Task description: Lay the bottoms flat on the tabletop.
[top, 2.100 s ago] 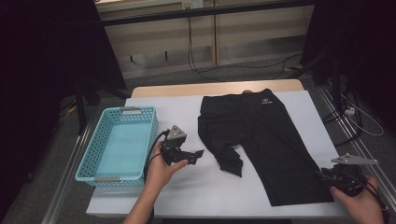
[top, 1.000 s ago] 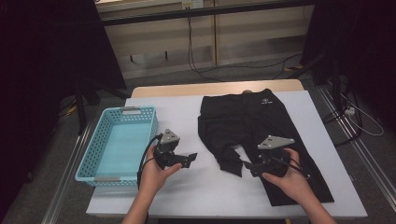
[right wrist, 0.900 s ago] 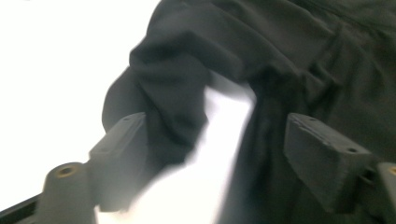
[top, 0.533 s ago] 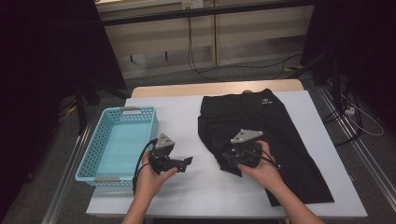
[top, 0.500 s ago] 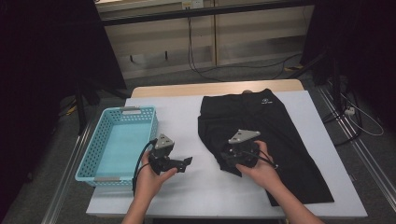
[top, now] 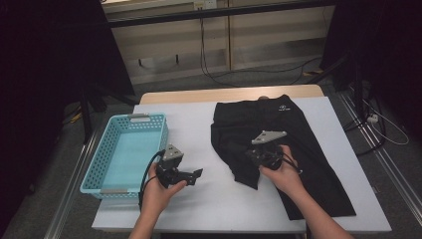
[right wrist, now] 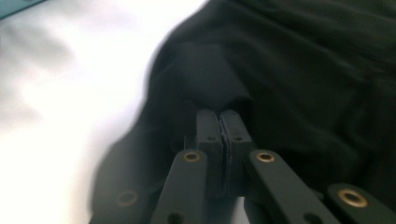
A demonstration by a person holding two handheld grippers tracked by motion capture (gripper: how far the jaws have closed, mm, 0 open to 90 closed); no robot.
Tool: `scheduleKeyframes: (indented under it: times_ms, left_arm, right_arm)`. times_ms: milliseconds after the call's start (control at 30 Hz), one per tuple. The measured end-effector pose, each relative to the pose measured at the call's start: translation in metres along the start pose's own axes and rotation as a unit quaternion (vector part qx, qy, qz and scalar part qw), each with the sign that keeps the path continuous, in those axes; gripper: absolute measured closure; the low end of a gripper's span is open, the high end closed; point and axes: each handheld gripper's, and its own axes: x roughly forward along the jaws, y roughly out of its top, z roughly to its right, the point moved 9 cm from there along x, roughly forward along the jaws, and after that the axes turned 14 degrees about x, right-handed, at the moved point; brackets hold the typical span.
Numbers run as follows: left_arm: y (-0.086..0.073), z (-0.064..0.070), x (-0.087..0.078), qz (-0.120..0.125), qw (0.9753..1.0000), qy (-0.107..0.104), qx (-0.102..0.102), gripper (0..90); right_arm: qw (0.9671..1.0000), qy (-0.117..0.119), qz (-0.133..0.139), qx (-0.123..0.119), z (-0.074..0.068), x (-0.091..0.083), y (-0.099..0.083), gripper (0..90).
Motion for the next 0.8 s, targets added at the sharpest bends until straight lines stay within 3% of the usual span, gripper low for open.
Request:
scheduleKeyframes:
  times_ms: [233, 300, 367, 433, 500, 533, 667, 800]
  left_arm:
    - [0.001, 0.000, 0.002, 0.001, 1.0000, -0.002, -0.001, 10.7]
    - [0.001, 0.001, 0.002, 0.001, 1.0000, -0.002, 0.002, 10.7]
    - [0.001, 0.001, 0.001, 0.000, 1.0000, -0.003, 0.003, 10.7]
    - [0.001, 0.000, 0.001, 0.003, 1.0000, -0.002, -0.001, 10.7]
    - [0.001, -0.001, 0.000, 0.002, 1.0000, 0.000, -0.001, 10.7]
    - [0.000, -0.002, 0.000, 0.002, 1.0000, 0.001, -0.001, 10.7]
    - [0.000, -0.002, 0.000, 0.002, 1.0000, 0.001, -0.002, 10.7]
    - [0.002, -0.001, 0.001, 0.003, 1.0000, -0.002, 0.000, 10.7]
  right_arm:
    - [0.9987, -0.041, 0.006, 0.030, 0.039, -0.005, 0.001, 86.0]
    - [0.9985, -0.045, 0.001, 0.031, 0.040, -0.005, -0.002, 80.4]
    - [0.9984, -0.055, 0.002, 0.016, 0.038, -0.006, -0.002, 71.3]
    - [0.9980, -0.062, 0.010, -0.001, 0.032, -0.009, 0.001, 62.5]
    - [0.9982, -0.052, 0.020, -0.024, 0.019, -0.016, 0.004, 54.8]
    - [0.9982, -0.052, 0.020, -0.024, 0.019, -0.016, 0.004, 54.8]
    - [0.9981, -0.019, 0.020, -0.054, -0.006, -0.019, 0.001, 57.0]
    - [0.9959, 0.017, -0.022, -0.086, -0.032, -0.005, -0.020, 62.4]
